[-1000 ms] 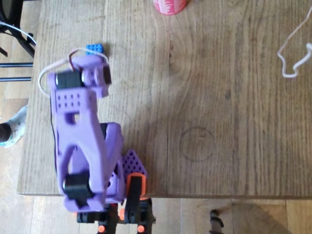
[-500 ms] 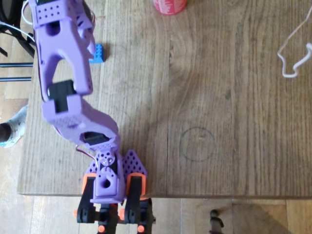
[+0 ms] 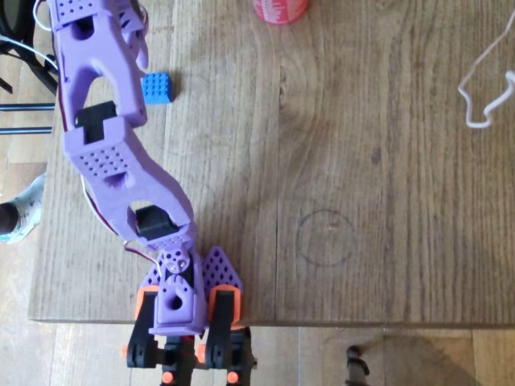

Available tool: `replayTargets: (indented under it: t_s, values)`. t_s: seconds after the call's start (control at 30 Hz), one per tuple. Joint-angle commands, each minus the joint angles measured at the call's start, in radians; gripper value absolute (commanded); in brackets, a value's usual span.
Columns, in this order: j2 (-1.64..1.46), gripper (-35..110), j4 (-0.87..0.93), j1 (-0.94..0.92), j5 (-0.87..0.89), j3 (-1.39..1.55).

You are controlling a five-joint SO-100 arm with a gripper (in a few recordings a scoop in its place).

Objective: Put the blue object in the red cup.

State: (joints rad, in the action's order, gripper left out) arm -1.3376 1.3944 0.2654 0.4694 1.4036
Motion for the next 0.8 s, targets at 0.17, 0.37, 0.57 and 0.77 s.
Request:
replayTargets:
  t_s: [0.17, 0.37, 0.57, 0.77]
  values:
    - [0.011, 1, 0.052, 0.0, -0.078, -0.066]
    - [0.015, 13, 0.089, 0.0, -0.146, -0.058]
    - [0.034, 29, 0.198, 0.017, -0.202, -0.086]
    - [0.046, 48, 0.253, 0.023, -0.224, -0.089]
